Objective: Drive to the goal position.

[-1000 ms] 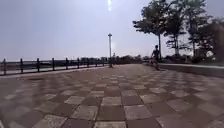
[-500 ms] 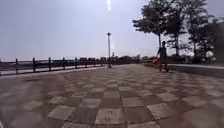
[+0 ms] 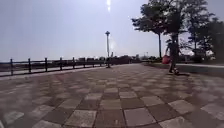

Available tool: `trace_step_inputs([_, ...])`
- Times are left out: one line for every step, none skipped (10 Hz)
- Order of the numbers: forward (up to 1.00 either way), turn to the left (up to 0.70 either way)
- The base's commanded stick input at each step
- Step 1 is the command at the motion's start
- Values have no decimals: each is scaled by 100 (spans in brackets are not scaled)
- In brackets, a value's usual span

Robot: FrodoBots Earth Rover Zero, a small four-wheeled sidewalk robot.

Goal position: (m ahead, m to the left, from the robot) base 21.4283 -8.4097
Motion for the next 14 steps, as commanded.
trace_step_inputs([91,1])
trace_step_inputs([91,1])
trace_step_inputs([91,1])
trace_step_inputs([91,1])
trace_step_inputs([91,1])
trace_step_inputs([91,1])
trace_step_inputs([91,1])
trace_step_inputs([91,1])
trace_step_inputs([91,1])
trace_step_inputs([91,1])
trace_step_inputs([91,1])
trace_step_inputs([91,1])
trace_step_inputs([91,1])
trace_step_inputs([91,1])
